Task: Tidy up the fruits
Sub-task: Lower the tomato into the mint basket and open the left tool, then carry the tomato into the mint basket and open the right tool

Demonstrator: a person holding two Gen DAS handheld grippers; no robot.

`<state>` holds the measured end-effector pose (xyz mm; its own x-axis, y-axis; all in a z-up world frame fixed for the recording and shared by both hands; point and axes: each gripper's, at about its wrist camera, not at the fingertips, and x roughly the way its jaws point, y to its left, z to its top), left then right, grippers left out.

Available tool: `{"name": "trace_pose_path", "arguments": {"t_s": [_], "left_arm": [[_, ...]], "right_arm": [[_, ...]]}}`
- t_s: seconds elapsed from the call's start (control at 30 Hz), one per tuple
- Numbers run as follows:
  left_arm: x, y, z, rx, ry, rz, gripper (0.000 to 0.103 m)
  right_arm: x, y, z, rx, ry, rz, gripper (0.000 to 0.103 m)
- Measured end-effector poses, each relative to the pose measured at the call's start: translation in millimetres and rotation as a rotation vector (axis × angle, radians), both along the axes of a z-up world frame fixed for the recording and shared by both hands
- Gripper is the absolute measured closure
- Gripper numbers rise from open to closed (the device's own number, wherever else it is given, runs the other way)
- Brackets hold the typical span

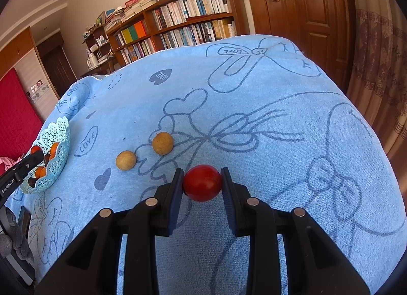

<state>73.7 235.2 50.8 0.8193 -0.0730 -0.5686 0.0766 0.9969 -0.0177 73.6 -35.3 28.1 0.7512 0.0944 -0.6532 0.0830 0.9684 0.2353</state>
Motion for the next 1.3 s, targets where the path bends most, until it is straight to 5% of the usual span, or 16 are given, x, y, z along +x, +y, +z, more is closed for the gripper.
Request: {"name": "trace_pose_path", "arguments": {"t_s": [0.67, 0.7, 0.77, 0.8, 0.83, 1.3], "left_arm": [[-1, 97, 8, -0.003, -0.024, 0.246, 0.075], [-1, 99, 8, -0.004, -0.024, 0.255, 0.072], [-2, 106, 10, -0.012, -0.031, 0.279, 0.044], [-3, 110, 11, -0.013, -0.042, 0.298, 0.022], [-6, 112, 13, -0.011, -0.064, 0.319, 0.015], [-9, 124, 0, -0.055, -0.077, 0.384, 0.014]], "right_arm": [[-1, 1, 0, -0.002, -0.001, 0.002, 0.073], [-1, 1, 0, -0.002, -0.001, 0.002, 0.073], [-1, 1, 0, -0.001, -0.002, 0.002, 0.073], [-1, 1, 0, -0.002, -0.002, 0.002, 0.073], [-1, 1, 0, -0.002, -0.003, 0.003, 0.073], [-11, 32, 25, 0.030, -0.046, 0.091, 0.073]]}}
